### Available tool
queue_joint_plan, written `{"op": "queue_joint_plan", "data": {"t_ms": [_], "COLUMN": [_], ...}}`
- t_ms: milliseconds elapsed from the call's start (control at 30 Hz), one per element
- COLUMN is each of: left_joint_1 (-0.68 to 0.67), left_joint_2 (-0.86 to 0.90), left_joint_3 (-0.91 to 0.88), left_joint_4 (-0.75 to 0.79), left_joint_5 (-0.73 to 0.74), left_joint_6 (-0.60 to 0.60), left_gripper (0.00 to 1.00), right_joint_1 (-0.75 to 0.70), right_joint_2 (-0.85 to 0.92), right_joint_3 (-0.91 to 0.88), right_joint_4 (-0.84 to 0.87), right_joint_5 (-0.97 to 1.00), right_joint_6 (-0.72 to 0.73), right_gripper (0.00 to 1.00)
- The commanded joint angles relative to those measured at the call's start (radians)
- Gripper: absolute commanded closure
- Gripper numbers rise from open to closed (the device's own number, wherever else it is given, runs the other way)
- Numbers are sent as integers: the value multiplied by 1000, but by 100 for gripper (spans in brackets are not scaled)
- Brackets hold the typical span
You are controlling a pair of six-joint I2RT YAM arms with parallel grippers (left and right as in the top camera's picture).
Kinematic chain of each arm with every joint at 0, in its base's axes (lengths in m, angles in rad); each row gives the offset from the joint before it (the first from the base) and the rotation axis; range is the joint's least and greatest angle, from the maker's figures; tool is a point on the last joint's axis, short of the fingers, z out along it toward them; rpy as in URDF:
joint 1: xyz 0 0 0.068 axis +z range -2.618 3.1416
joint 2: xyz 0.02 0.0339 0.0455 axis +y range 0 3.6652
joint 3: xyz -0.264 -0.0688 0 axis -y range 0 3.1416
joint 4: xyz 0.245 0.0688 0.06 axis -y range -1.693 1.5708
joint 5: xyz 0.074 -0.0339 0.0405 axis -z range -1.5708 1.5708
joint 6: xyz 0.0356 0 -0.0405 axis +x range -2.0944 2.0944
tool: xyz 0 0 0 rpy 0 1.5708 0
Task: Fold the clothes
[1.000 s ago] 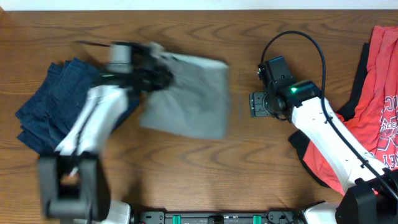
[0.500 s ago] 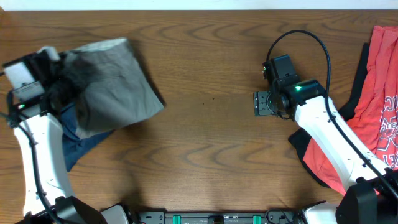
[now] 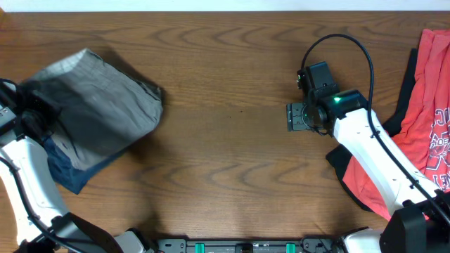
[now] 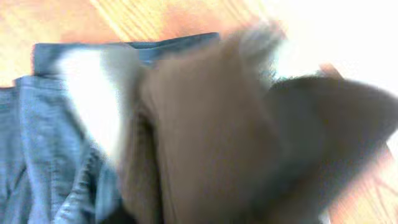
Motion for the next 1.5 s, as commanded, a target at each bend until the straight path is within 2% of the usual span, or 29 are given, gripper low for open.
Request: {"op": "queue_joint_plan", "data": {"t_ms": [0,167,333,500,600,667,867,900,967,1100,1300,1467], "left_joint_1": [2,-24,-49,-86,-160,-232,-519,-568,-666,-809,-857,-859], "left_joint_2": [24,48,52,52,52,53,54,54,54,53,10,-190], "left_joint_3": [6,6,6,6,6,6,6,6,6,6,6,-26], "left_joint_4": [10,59,57,49,0,-44,-214,-249,-343,-550,-705,-695], "left_joint_5": [22,212,246,446,467,439,219,169,69,-63,-66,-70], "left_joint_6": [-53,2,6,22,60,109,152,154,154,153,136,124], "left_gripper": [2,2,2,2,2,2,0,2,2,2,1,1], "right_joint_1": [-9,-9,-9,-9,-13,-30,-149,-175,-227,-304,-328,-327], "right_joint_2": [-8,-8,-8,-8,-8,-8,-8,-8,-8,-8,-37,-193], "right_joint_3": [12,12,12,12,12,12,12,12,12,12,11,-27], "right_joint_4": [-3,-7,-13,-9,-4,7,6,-7,-51,-206,-358,-355], "right_joint_5": [3,3,3,3,-3,-52,-209,-223,-259,-277,-279,-303], "right_joint_6": [17,17,17,18,66,87,86,86,74,60,45,23], "right_gripper": [28,28,27,27,21,15,9,7,1,1,1,1]}}
